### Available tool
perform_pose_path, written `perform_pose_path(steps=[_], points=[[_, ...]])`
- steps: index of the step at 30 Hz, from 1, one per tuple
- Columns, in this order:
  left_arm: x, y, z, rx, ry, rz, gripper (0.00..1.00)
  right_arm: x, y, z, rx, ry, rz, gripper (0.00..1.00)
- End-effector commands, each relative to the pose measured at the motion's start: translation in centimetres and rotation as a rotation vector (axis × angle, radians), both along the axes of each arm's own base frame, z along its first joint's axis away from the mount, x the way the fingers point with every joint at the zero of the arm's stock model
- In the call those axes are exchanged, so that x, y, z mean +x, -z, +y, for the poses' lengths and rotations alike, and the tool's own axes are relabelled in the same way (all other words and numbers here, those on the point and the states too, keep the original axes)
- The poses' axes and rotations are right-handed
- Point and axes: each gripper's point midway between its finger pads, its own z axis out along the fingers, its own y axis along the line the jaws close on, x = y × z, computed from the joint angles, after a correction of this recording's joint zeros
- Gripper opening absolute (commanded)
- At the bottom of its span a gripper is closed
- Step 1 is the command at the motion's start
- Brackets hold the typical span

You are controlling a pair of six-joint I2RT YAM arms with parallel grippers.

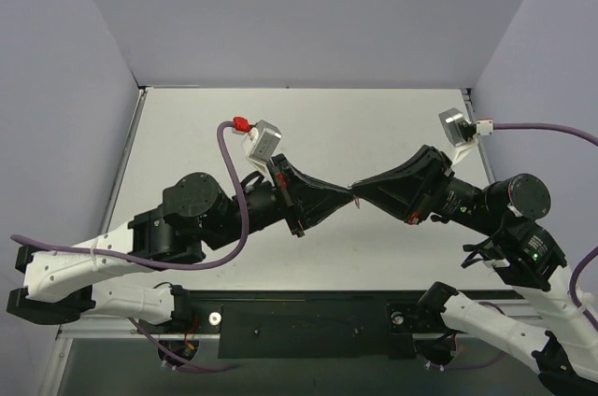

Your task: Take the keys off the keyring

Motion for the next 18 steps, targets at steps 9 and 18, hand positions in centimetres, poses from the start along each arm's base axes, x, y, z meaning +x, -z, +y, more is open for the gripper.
perform_pose_path(steps=[9,18], points=[[2.0,-5.9,0.0,-0.279,-0.184,0.004,0.00,2.4,0.6,1.7,0.027,0.056,0.025,0.00],[1.6,-6.3,-0.4,-0.273,-0.191,-0.005,0.00,2.0,0.8,1.7,0.022,0.042,0.016,0.00]])
